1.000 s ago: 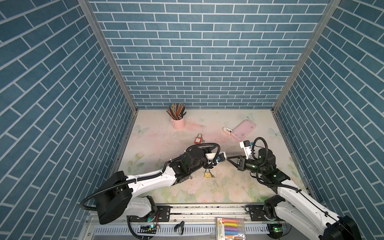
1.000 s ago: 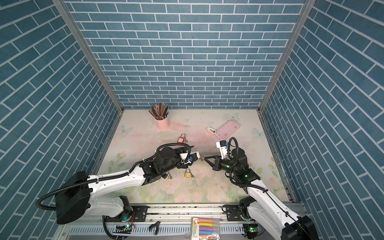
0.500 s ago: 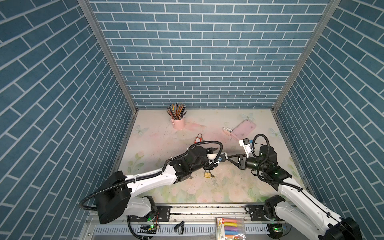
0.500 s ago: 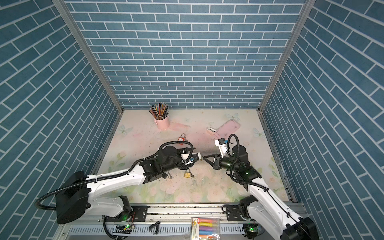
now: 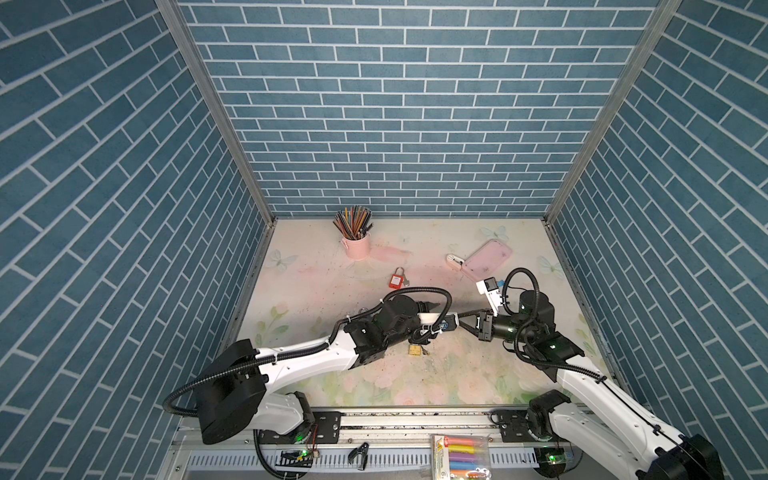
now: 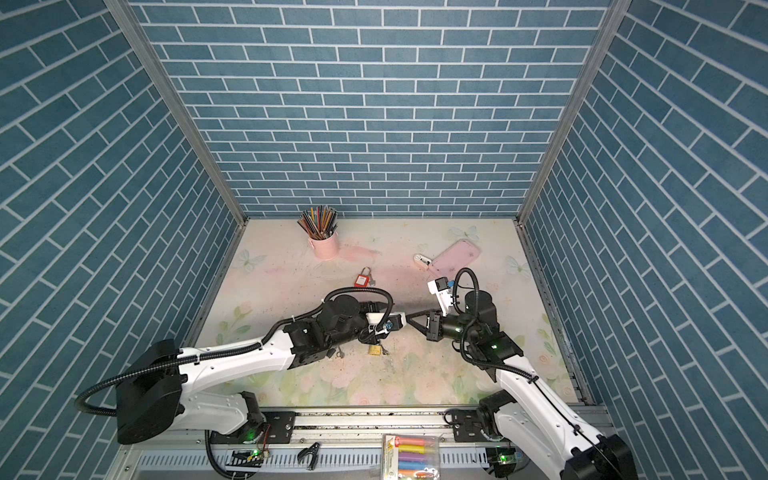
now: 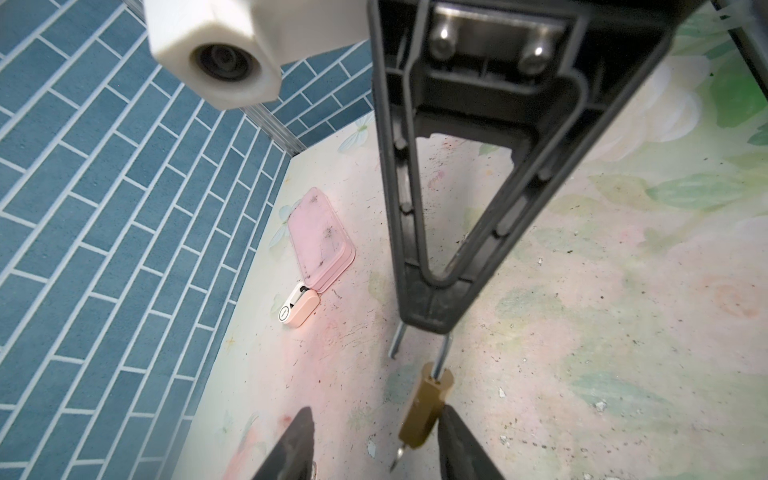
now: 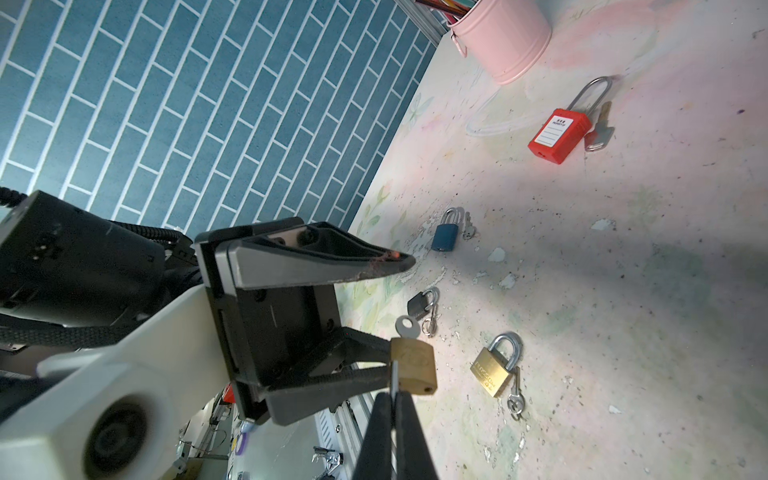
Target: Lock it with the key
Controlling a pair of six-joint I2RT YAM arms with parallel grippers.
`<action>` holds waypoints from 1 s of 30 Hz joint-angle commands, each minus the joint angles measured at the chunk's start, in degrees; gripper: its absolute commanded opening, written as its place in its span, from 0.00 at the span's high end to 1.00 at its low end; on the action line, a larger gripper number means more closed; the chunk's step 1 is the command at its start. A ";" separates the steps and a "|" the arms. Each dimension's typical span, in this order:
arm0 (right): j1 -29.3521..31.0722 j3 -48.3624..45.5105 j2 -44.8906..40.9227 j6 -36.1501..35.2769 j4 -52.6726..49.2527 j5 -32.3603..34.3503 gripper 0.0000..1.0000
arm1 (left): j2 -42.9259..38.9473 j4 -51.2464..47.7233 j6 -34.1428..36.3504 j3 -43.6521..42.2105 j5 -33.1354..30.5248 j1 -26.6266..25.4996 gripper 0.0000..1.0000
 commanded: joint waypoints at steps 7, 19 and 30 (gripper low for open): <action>-0.18 1.05 -0.46 0.30 1.40 -1.07 1.00 | 1.28 0.26 1.96 2.17 0.11 -0.17 0.75; -0.17 -0.43 1.01 2.96 4.99 -1.56 1.00 | 1.80 2.93 1.50 1.94 -1.33 -0.73 0.77; -0.18 -1.58 2.79 4.55 6.37 -1.27 1.00 | 1.77 4.34 1.41 2.04 -1.36 -1.32 0.94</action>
